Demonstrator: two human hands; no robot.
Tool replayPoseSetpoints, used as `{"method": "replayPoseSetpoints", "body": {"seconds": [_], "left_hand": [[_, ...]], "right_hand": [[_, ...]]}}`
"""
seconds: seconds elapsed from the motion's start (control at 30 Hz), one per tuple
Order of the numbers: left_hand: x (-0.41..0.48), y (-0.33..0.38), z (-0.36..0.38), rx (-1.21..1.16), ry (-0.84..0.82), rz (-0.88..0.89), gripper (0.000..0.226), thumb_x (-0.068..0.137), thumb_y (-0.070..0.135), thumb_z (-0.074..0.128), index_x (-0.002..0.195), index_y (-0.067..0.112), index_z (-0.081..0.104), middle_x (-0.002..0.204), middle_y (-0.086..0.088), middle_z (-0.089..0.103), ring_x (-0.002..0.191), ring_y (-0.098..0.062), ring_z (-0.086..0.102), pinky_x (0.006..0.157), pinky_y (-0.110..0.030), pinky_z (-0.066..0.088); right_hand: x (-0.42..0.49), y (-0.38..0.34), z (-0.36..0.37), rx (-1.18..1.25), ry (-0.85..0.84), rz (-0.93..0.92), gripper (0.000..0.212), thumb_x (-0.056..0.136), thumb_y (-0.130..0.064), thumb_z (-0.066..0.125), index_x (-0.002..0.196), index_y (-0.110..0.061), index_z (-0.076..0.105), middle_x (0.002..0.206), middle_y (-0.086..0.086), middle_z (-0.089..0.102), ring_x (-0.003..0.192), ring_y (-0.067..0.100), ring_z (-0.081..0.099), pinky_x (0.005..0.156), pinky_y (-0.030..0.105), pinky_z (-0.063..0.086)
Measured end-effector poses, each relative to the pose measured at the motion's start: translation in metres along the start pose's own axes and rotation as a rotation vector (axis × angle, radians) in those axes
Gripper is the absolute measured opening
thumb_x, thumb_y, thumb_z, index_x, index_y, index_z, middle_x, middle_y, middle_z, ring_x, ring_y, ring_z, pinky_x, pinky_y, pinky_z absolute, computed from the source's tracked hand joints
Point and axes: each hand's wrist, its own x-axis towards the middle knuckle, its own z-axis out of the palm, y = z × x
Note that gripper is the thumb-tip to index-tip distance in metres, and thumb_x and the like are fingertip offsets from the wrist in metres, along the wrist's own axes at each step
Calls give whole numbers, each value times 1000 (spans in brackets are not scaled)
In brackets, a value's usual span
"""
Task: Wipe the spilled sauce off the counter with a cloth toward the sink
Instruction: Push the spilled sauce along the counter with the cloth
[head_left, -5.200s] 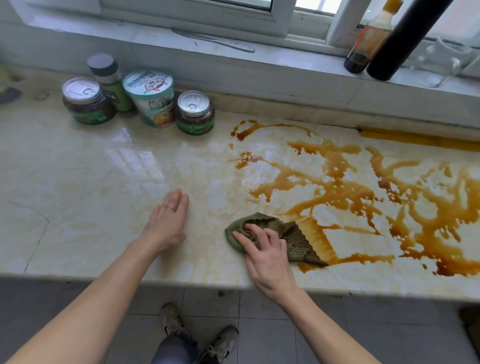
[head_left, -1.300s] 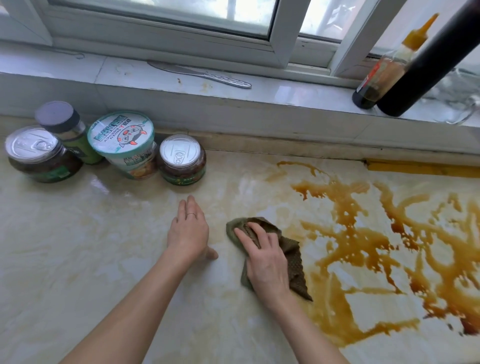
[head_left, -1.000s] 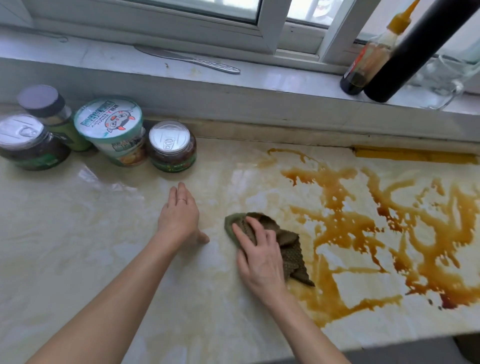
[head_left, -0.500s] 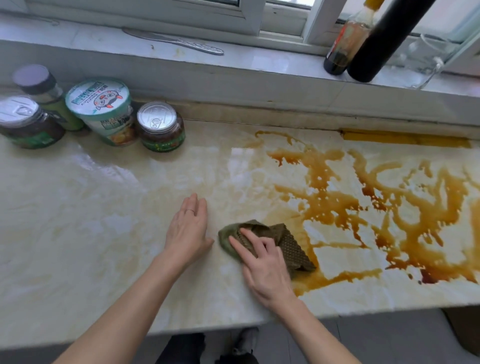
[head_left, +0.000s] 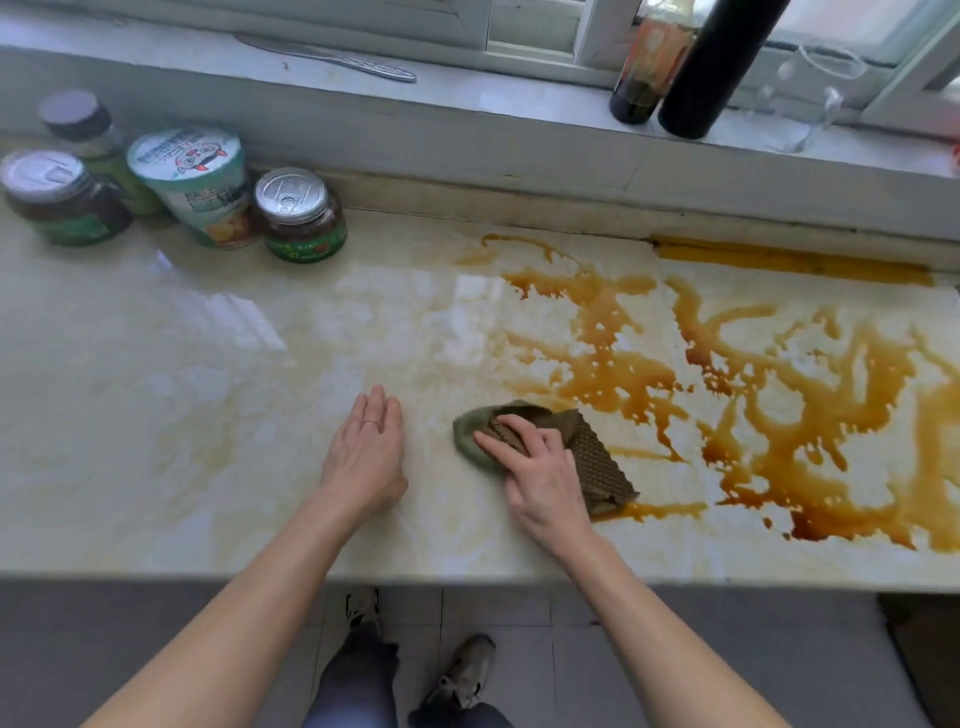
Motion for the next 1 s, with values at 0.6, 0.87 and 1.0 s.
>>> {"method": "replayPoseSetpoints", "body": {"seconds": [0.6, 0.87, 1.0], "left_hand": [[10, 3, -1, 53, -136, -56, 81, 91, 18, 44, 149, 7, -12, 155, -13, -23, 145, -27, -15, 120, -40, 5], [9, 7, 1, 69, -136, -74, 94, 90, 40, 51, 149, 6, -14, 155, -12, -24, 145, -27, -17, 120, -42, 7], [7, 5, 0, 54, -131, -63, 98, 88, 42, 54, 149, 7, -14, 155, -12, -23, 145, -28, -16, 120, -43, 8]], "right_hand": [[-85, -2, 4, 20, -71, -184, 64, 75, -19, 41, 135, -39, 51, 144, -7, 46, 109, 18, 41, 74, 31, 30], [-48, 26, -11, -13, 16, 118, 62, 76, -16, 45, 134, -35, 55, 145, -2, 46, 111, 26, 42, 74, 34, 27], [-56, 2, -2, -28, -78, -131, 65, 75, -12, 46, 137, -32, 52, 146, 1, 46, 108, 25, 43, 71, 32, 32]]}}
